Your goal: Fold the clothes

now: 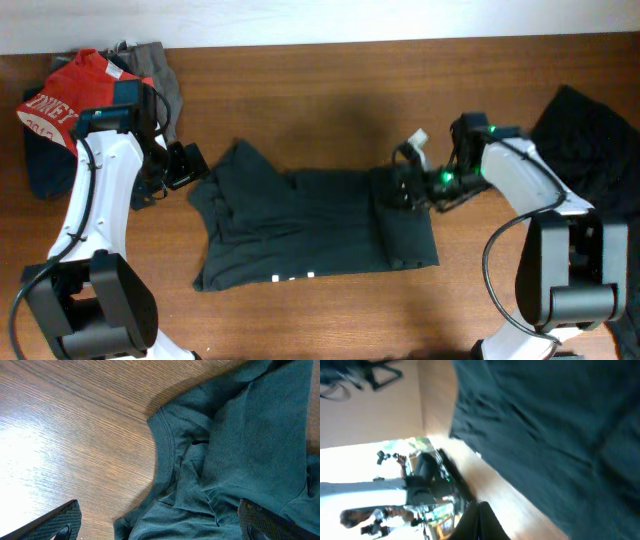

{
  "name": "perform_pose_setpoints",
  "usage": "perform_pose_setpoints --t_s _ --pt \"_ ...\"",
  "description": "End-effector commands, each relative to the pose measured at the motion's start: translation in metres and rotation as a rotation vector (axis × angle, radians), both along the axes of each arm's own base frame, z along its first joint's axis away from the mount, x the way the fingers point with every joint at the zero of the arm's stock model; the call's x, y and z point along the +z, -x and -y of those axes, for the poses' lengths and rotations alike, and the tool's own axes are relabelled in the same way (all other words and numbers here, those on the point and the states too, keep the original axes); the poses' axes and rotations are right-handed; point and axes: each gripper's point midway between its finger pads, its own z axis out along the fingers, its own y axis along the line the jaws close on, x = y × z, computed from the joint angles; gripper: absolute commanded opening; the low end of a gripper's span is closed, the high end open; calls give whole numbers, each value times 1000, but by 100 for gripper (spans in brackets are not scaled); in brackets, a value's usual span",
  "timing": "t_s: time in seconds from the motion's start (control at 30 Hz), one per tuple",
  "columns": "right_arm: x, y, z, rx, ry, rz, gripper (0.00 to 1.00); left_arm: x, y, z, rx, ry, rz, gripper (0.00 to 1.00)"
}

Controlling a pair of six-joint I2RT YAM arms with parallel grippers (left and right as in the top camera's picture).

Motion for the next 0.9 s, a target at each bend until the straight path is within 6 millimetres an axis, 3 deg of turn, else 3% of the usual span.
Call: perform_pose_setpoints --t_s 0.0,0.1,0.23,0.37,0.53,0.7,0.8,0.87 --pt "-29 31 -7 -1 -78 -76 4 8 0 1 7 6 23 99" --pt "-56 50 -8 -35 -87 -126 4 8 -1 1 7 6 26 99" --pt "-85 60 -7 -83 -80 -174 8 8 -1 1 7 6 26 99" --pt "-96 68 -8 -82 -78 -205 8 8 -1 1 7 7 25 99" --pt "-79 59 -13 -89 -168 -192 4 8 0 1 7 7 23 99" --pt "-31 29 -16 -79 -216 -78 4 7 0 1 6 7 22 99" --pt "-5 5 -8 -86 -87 43 4 7 0 1 7 7 22 99" --pt "-2 -8 2 -112 -7 91 4 7 0 1 7 7 22 99"
